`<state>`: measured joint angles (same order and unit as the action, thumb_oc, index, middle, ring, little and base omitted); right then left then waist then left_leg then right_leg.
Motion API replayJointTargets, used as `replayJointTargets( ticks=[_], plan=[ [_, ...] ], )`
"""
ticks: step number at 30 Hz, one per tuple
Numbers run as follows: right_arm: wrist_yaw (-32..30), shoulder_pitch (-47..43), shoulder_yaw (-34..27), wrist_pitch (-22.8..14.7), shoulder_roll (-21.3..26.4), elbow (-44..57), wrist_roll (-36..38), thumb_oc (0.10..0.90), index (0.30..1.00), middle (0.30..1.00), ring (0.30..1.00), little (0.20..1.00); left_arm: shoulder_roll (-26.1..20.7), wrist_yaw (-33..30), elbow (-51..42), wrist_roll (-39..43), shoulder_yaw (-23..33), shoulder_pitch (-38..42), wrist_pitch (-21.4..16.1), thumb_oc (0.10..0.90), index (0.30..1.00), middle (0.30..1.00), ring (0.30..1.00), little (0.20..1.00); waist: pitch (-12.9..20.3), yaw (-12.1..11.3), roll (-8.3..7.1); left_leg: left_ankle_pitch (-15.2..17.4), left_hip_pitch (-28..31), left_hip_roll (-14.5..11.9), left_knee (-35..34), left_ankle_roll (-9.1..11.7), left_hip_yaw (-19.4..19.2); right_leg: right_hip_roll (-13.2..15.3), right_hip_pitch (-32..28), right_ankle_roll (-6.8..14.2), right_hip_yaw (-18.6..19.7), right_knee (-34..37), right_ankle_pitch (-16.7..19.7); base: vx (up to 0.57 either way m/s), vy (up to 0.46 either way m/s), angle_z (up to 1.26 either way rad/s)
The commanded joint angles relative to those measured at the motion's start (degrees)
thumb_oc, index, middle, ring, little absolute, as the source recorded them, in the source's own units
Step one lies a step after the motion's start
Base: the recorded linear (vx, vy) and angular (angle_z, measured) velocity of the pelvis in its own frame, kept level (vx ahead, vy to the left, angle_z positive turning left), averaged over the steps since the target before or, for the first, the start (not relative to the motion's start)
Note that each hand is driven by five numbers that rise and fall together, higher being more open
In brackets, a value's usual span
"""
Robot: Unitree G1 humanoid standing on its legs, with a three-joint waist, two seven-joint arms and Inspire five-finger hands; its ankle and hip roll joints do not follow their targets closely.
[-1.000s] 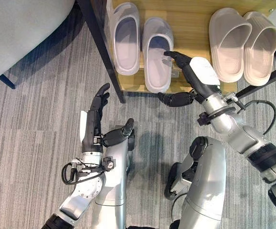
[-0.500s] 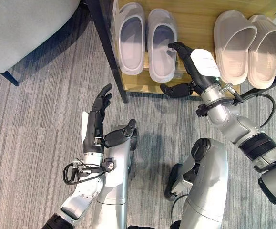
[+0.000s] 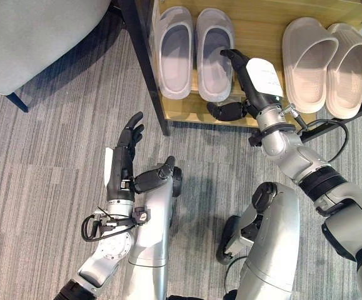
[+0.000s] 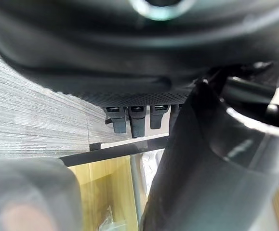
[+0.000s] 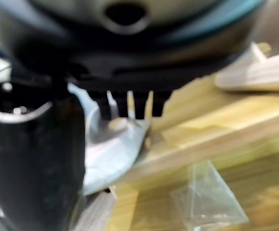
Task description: Arrange the slippers neatly on the shoe rack.
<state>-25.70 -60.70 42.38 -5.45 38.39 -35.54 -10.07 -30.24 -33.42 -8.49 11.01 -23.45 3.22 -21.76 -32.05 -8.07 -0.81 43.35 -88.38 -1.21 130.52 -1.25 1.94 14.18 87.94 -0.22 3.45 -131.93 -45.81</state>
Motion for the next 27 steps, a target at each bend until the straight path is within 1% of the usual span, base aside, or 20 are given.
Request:
replayJointTargets(
  ticks=[1,5,11,16,23,24,27],
  plan=[
    [-2.52,-9.9,-0.92,-1.83,-1.5,4.43,-0.97,0.8,0.9,0.9,0.9,0.9,0.87,0.19,-3.83,-1.77,0.66,1.79,-5.78,0.8,0.9,0.9,0.9,0.9,2.26,-2.97,0.88,3.79,-1.58,1.15,1.89,0.32,5.05,-0.44,0.7,-0.54,3.52,-1.07,5.59,0.0,0.0,0.0],
    [-2.77,-9.93,-1.48,-1.48,-2.78,4.67,-1.28,0.8,0.9,0.9,0.9,0.9,1.06,0.01,-3.56,-1.68,0.99,2.41,-5.85,0.8,0.9,0.9,0.9,0.9,2.26,-2.84,0.87,3.7,-1.58,1.19,1.89,0.39,5.14,-0.6,0.78,-0.63,3.53,-1.11,5.59,0.0,0.0,0.0],
    [-3.4,-10.13,-3.47,-1.84,-4.66,5.73,1.7,0.8,0.9,0.9,0.9,0.9,1.34,-0.45,-3.61,-1.08,2.22,3.5,-5.56,0.8,0.9,0.9,0.9,0.9,2.26,-2.82,1.02,3.51,-1.58,1.29,2.03,0.45,5.16,-0.8,0.93,-0.62,3.71,-1.4,5.58,0.0,0.0,0.0],
    [-4.7,-9.83,-4.4,-0.78,-4.43,7.34,-0.88,0.8,0.9,0.9,0.9,0.9,2.14,-0.69,-3.45,-0.78,3.05,4.03,-5.42,0.8,0.9,0.9,0.9,0.9,2.26,-2.56,0.9,3.46,-1.58,1.34,2.1,0.49,4.93,-0.86,0.87,-0.56,3.83,-1.53,5.66,0.0,0.0,0.0],
    [-7.19,-4.99,-9.51,-0.92,-4.67,12.48,-2.67,0.8,0.9,0.9,0.9,0.9,3.28,-1.84,-2.76,-1.71,4.61,5.76,-4.61,0.8,0.9,0.9,0.9,0.9,2.26,-1.66,0.48,3.52,-1.58,1.38,2.36,0.51,4.65,-0.97,1.03,-0.59,3.77,-1.84,5.69,0.0,0.0,0.0],
    [-7.53,-3.78,-10.66,-0.91,-4.85,14.34,-3.35,0.8,0.9,0.9,0.9,0.9,3.8,-2.24,-2.2,-2.02,5.15,6.85,-4.22,0.8,0.9,0.9,0.9,0.9,2.26,-1.32,0.3,3.54,-1.58,1.38,2.51,0.55,4.51,-1.07,1.15,-0.6,3.79,-1.84,5.64,0.0,0.0,0.0],
    [-7.96,-3.43,-11.11,0.26,-4.03,16.75,-7.25,0.8,0.9,0.9,0.9,0.9,4.6,-3.04,-1.34,-2.63,6.05,8.96,-3.67,0.8,0.9,0.9,0.9,0.9,2.26,-0.84,-0.01,3.53,-1.58,1.37,2.63,0.55,4.5,-1.19,1.31,-0.65,3.87,-2.05,5.48,0.0,0.0,0.0]
  ],
)
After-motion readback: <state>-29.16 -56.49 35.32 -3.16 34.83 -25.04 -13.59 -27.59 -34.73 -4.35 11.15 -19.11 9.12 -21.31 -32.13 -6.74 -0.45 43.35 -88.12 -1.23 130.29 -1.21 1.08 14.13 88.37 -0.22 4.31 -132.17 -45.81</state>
